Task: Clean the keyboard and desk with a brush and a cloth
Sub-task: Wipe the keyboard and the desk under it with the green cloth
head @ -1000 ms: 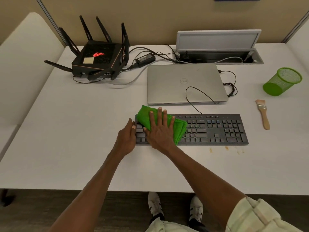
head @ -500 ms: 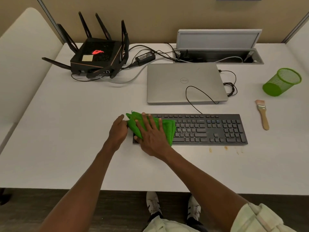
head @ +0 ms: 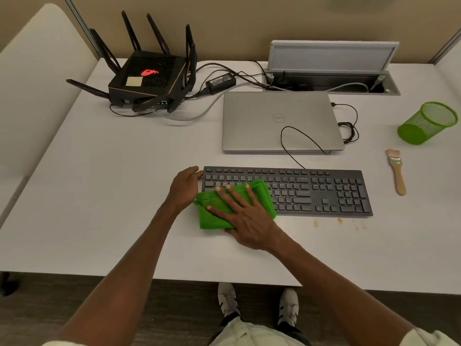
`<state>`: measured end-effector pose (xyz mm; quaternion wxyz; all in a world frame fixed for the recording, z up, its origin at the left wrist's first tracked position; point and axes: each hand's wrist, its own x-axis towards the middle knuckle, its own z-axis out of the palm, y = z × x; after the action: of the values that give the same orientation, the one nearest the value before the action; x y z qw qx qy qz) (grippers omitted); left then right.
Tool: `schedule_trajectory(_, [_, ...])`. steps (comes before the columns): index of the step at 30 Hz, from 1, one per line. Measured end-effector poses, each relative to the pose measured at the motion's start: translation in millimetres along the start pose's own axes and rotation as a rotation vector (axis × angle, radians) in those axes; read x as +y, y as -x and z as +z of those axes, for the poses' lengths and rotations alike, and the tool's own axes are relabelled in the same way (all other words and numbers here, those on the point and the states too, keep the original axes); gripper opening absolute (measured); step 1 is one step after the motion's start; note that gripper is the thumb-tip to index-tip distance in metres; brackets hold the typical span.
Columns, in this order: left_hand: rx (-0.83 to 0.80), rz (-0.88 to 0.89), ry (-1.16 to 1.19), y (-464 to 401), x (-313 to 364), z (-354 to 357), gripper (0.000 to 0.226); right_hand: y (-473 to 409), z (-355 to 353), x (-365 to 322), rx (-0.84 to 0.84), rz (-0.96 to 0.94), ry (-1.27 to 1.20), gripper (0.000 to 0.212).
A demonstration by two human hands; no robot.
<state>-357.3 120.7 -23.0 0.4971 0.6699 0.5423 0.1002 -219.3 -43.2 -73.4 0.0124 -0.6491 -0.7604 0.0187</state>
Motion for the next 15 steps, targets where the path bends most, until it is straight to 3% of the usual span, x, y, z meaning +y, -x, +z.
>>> schedule_trajectory(3, [0.014, 0.057, -0.051, 0, -4, 6, 0.032, -2, 0, 0, 0.001, 0.033, -0.015, 0.069])
schedule_trajectory(9, [-0.034, 0.147, -0.164, 3, -13, 9, 0.042, -31, -1, -17, -0.040, 0.022, -0.007, 0.066])
schedule_trajectory(15, [-0.022, 0.223, -0.264, 5, -26, 7, 0.056, 17, -2, 17, -0.025, 0.118, 0.020, 0.066])
